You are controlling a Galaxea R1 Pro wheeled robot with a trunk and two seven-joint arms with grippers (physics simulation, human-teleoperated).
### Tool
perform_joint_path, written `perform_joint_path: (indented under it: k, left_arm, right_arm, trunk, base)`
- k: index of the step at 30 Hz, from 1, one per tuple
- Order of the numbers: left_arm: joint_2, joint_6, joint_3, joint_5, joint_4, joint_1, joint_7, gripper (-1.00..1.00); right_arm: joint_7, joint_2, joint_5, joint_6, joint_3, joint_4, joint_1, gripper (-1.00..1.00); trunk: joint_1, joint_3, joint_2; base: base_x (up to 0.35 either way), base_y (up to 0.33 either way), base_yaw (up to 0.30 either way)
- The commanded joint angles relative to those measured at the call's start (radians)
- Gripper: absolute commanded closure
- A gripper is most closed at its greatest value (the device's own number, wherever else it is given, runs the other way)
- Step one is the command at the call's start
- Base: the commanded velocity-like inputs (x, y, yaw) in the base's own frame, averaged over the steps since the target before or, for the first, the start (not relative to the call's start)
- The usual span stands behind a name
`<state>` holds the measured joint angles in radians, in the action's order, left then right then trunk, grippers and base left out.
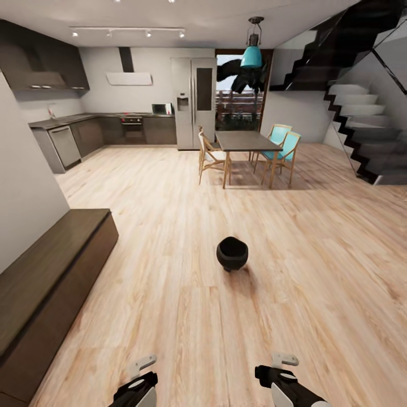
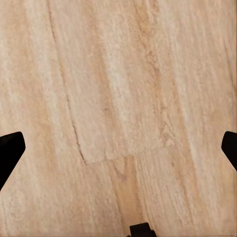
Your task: Place each of the two pumpkins and all three candles from the living room inside a cabinet in the living room (use any cabinet), then make sure every cabinet is closed, and position the cauldron so it is next to a table in the living room.
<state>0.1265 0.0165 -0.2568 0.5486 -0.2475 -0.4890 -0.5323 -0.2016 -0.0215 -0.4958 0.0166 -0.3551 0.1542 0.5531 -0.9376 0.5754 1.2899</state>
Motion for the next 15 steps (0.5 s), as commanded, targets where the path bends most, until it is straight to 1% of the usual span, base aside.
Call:
perform_joint_path:
  k: [1, 4, 10, 12, 15]
  left_arm:
    - [-0.001, 0.002, -0.009, 0.010, -0.001, 0.000, -0.006, -1.00]
    - [-0.001, 0.002, -0.009, 0.010, -0.001, 0.000, -0.006, -1.00]
    - [-0.001, 0.002, -0.009, 0.010, 0.000, 0.000, -0.006, -1.00]
    - [-0.001, 0.003, -0.009, 0.010, 0.000, 0.000, -0.006, -1.00]
    - [-0.001, 0.003, -0.009, 0.010, 0.000, 0.000, -0.006, -1.00]
  right_arm:
    - [-0.005, 0.000, -0.007, 0.002, -0.008, 0.001, 0.001, -1.00]
    - [-0.005, 0.000, -0.007, 0.001, -0.008, 0.001, 0.001, -1.00]
    - [-0.005, 0.000, -0.007, -0.003, -0.008, 0.001, 0.001, -1.00]
    - [-0.005, 0.000, -0.006, -0.003, -0.009, 0.001, -0.001, -1.00]
    - [-0.005, 0.000, 0.000, -0.003, -0.010, 0.000, -0.004, -1.00]
  trunk:
    - [0.000, 0.001, 0.001]
    - [0.000, 0.003, 0.001]
    - [0.000, 0.007, 0.001]
    - [0.000, 0.008, 0.001]
    - [0.000, 0.009, 0.001]
  base:
    - [0.020, 0.000, -0.264]
    - [0.140, 0.000, -0.264]
    - [0.313, -0.024, -0.255]
    - [0.341, -0.079, -0.122]
    - [0.343, -0.071, -0.036]
